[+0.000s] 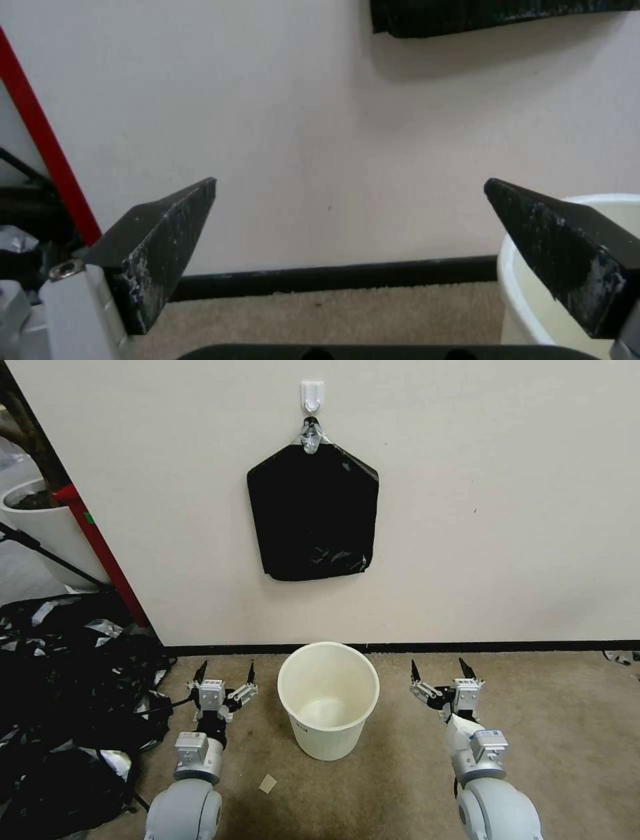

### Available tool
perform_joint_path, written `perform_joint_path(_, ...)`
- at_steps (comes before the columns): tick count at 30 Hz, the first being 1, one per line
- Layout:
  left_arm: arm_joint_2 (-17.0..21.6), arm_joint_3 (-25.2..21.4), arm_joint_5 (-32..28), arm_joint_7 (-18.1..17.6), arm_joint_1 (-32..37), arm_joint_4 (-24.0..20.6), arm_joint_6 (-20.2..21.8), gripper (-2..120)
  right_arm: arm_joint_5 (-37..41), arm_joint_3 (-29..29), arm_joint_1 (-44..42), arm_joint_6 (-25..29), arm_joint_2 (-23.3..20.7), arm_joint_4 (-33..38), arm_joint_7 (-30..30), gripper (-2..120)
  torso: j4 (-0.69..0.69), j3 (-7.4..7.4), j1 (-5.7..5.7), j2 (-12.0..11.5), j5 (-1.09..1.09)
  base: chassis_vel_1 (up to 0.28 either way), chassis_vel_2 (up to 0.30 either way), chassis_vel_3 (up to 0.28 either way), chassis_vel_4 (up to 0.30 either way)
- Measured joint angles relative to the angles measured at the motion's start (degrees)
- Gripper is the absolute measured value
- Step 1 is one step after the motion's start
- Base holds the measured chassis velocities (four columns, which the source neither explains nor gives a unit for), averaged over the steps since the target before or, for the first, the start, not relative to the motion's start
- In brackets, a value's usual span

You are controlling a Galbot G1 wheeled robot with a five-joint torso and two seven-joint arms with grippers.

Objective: Place a trash bag onto the trash bin.

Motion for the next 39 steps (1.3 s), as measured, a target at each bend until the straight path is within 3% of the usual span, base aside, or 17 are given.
perform_joint_path(15, 0.0, 0.1, -0.3, -0.2, -0.1, 0.1, -0.1, 100, 0.0, 0.0, 0.0, 0.1, 0.0, 0.0, 0.2, 100, 0.0, 0.0, 0.0, 0.0, 0.0, 0.0, 0.0, 0.0, 0.0)
perform_joint_path(19, 0.7, 2.3, -4.1, -2.6, -1.0, 2.2, -0.9, 100, -0.5, -0.3, 0.0, 1.6, 0.3, -0.7, 3.0, 100, 0.01, 0.0, 0.0, 0.0, 0.0, 0.0, 0.0, 0.0, 0.0)
perform_joint_path(21, 1.8, 6.0, -10.7, -6.7, -2.8, 6.1, -2.5, 100, -1.6, -0.9, -0.1, 5.0, 0.9, -2.3, 8.9, 100, -0.01, 0.0, 0.0, 0.0, 0.0, 0.0, 0.0, 0.0, 0.0)
perform_joint_path(23, 1.9, 6.4, -11.3, -7.0, -2.9, 6.5, -2.8, 100, -1.8, -1.0, -0.1, 5.4, 1.0, -2.4, 9.6, 100, -0.01, 0.0, 0.0, 0.0, -0.01, 0.0, 0.0, 0.0, 0.0)
perform_joint_path(24, 2.0, 6.7, -11.7, -5.8, -3.3, 7.6, -5.0, 100, -2.5, -1.3, -0.2, 7.7, 1.4, -3.5, 13.6, 100, -0.01, 0.0, 0.0, 0.0, -0.01, 0.0, 0.0, 0.0, 0.0)
perform_joint_path(29, 1.9, 6.1, -9.4, -3.6, -3.4, 7.7, -7.1, 100, -3.7, -2.0, -0.3, 11.0, 2.1, -5.0, 19.5, 100, 0.0, 0.0, 0.0, 0.0, 0.01, 0.0, 0.0, 0.0, 0.0)
perform_joint_path(31, 1.7, 5.6, -7.0, -2.7, -3.4, 7.4, -7.9, 100, -4.3, -1.8, 0.4, 14.7, 1.1, -5.7, 17.0, 100, 0.01, 0.0, 0.0, 0.0, 0.01, 0.0, 0.0, 0.0, 0.0)
perform_joint_path(39, 1.4, 4.8, -2.4, -2.3, -3.0, 7.1, -9.1, 100, -5.8, -1.6, 0.9, 16.4, 0.2, -6.0, 14.1, 100, 0.0, 0.0, 0.0, 0.0, 0.0, 0.0, 0.0, 0.0, 0.0)
